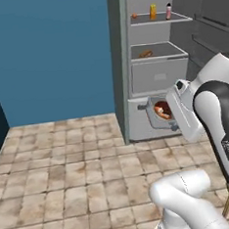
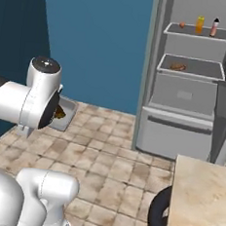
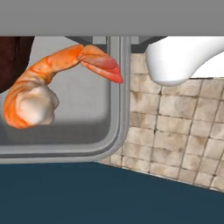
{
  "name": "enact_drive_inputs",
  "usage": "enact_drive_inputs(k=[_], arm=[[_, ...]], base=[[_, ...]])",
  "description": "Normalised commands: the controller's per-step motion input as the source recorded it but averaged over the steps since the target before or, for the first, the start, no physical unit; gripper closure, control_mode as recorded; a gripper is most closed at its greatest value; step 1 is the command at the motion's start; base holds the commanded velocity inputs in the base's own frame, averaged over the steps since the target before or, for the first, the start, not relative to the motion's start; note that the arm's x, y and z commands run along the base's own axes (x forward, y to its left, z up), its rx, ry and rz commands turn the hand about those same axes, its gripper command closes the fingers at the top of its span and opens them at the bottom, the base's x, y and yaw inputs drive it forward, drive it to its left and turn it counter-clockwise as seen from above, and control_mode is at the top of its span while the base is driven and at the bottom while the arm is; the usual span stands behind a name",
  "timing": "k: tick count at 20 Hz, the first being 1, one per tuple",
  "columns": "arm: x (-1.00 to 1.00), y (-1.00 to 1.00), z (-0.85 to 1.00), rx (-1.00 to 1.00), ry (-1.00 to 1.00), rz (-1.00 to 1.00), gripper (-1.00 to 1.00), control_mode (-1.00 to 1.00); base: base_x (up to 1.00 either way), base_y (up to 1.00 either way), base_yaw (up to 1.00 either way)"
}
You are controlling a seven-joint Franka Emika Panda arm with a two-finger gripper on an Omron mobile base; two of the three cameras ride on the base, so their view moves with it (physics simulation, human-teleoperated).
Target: Place the tupperware on the second highest shelf of the fridge. Make space for the tupperware among the existing items by rearranging them on the shelves if needed. Close the fridge door when finished.
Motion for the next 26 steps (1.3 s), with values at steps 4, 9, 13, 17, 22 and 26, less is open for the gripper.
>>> enact_drive_inputs(k=[4,9,13,17,22,26], arm=[[0.00,0.00,0.00,0.00,0.00,0.00,1.00,1.00],[0.00,0.00,0.00,0.00,0.00,0.00,1.00,1.00],[0.00,0.00,0.00,0.00,0.00,0.00,1.00,1.00],[0.00,0.00,0.00,0.00,0.00,0.00,1.00,1.00],[0.00,0.00,0.00,0.00,0.00,0.00,1.00,1.00],[0.00,0.00,0.00,0.00,0.00,0.00,1.00,1.00]], base=[[1.00,0.00,-0.25],[1.00,0.00,-0.24],[1.00,-0.02,-0.22],[1.00,-0.21,-0.19],[0.99,-0.49,-0.15],[0.71,-0.76,-0.11]])
